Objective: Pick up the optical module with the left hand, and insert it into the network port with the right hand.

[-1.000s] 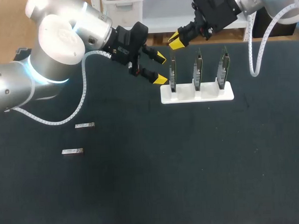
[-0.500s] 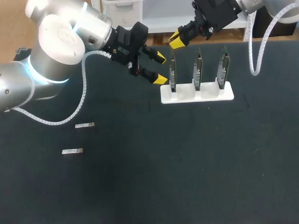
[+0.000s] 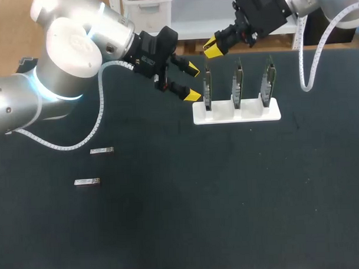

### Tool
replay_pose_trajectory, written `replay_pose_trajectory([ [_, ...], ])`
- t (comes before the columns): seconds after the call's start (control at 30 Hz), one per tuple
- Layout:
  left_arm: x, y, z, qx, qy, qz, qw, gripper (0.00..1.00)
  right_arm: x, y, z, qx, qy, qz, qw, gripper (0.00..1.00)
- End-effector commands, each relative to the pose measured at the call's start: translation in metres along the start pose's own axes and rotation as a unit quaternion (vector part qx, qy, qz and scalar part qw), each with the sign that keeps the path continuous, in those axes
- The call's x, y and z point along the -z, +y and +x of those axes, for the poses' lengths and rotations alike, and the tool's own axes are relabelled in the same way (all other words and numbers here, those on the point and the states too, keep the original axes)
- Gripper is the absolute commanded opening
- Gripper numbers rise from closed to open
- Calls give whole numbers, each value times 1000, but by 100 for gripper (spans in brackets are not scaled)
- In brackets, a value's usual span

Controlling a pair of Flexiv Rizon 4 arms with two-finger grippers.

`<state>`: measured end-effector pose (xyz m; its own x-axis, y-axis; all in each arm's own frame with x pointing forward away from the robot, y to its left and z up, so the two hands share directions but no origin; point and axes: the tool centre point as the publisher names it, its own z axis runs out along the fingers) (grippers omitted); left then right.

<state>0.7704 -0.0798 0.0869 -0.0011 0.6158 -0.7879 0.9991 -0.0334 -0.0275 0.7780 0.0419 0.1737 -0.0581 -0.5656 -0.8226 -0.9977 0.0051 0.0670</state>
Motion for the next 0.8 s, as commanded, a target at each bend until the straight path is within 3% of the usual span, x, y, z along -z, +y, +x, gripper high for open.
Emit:
replay_pose_trajectory([
  [0.03, -1, 0, -1, 1, 2, 0, 1000, 100, -1, -3, 0, 0, -1, -3, 1000, 0],
  [0.8, -1, 0, -1, 1, 2, 0, 1000, 100, -5, -2, 7, -9, 4, -11, 1000, 0],
])
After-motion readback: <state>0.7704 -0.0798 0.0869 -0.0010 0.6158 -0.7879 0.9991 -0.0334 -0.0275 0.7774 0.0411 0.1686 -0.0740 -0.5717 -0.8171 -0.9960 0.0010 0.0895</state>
